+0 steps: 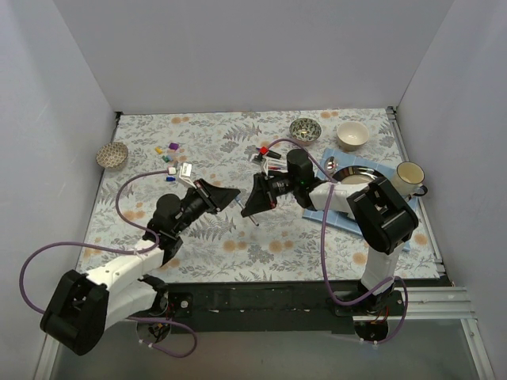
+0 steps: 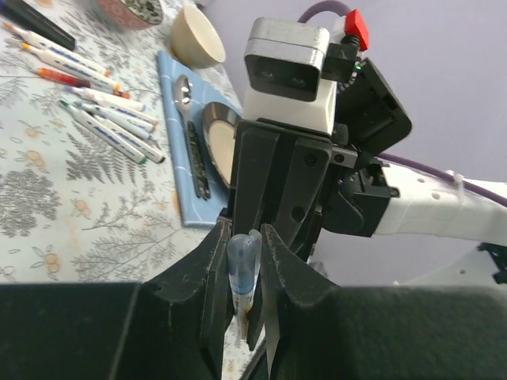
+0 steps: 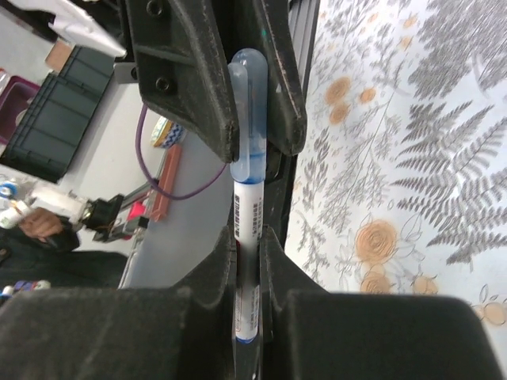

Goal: Open the pen caps

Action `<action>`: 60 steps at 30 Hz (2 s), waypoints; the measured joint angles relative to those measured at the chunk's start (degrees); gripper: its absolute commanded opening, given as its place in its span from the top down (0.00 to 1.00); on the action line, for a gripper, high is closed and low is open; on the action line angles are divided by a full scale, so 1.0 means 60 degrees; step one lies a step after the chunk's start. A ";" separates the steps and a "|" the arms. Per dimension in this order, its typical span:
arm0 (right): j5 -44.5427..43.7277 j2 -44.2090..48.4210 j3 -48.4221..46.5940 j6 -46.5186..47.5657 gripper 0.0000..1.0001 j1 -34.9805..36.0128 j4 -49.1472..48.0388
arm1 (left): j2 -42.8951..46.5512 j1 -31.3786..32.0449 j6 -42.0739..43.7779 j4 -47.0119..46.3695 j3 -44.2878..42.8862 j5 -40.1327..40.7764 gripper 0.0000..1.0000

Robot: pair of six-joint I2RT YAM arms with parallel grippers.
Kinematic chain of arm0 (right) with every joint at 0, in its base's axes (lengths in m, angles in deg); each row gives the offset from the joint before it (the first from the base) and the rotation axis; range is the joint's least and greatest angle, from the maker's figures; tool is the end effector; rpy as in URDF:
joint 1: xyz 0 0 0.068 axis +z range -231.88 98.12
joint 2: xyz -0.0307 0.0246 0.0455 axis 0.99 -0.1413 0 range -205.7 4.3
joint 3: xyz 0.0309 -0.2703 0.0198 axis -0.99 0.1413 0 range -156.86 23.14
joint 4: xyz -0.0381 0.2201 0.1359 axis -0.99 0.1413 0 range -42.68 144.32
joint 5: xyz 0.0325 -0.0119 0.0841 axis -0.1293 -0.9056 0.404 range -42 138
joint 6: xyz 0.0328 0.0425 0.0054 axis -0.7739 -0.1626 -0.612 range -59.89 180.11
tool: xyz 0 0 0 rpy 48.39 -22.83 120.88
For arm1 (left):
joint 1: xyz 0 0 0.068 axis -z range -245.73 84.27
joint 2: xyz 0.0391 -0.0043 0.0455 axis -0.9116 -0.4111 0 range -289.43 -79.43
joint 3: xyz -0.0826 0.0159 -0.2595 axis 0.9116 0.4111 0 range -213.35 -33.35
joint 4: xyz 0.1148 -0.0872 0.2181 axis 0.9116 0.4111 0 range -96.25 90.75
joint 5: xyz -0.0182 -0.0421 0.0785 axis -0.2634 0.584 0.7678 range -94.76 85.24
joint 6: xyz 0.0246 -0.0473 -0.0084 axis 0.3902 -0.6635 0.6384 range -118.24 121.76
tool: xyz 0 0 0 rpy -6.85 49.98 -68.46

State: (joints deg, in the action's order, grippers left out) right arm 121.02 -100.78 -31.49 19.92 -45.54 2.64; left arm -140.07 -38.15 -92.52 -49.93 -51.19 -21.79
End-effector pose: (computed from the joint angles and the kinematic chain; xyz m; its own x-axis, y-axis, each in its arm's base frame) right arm 0.2819 0.2496 0.2092 -0.6680 -0.2575 -0.6982 -0.6657 -0.2126 0.7153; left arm 0.1895 -0.1107 0.2228 -0.7012 -0.7095 0.0701 -0.0387 -0.0603 -0.9974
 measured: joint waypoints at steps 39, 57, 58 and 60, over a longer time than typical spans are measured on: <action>-0.2149 -0.0066 -0.1064 0.5074 0.99 -0.1038 0.5839 | -0.7012 -0.7002 0.0138 0.9092 -0.6386 0.1082 0.71; -0.5020 -0.0200 -0.2386 0.7413 0.97 -0.1800 0.8375 | -0.5898 -0.7005 0.0372 0.9347 -0.6710 0.1260 0.13; -0.5326 -0.0251 -0.2528 0.7610 0.96 -0.1807 0.8553 | -0.5541 -0.7009 0.0499 0.9227 -0.6553 0.1111 0.08; -0.6069 -0.0393 -0.2834 0.8204 0.94 -0.1832 0.8994 | -0.4488 -0.7023 0.0867 0.8506 -0.5890 0.0517 0.02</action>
State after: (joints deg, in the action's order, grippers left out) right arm 84.60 -103.14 -48.50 69.14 -56.53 56.60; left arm -167.00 -80.29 -87.31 1.11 -86.54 -18.69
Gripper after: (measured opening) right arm 0.119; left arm 0.901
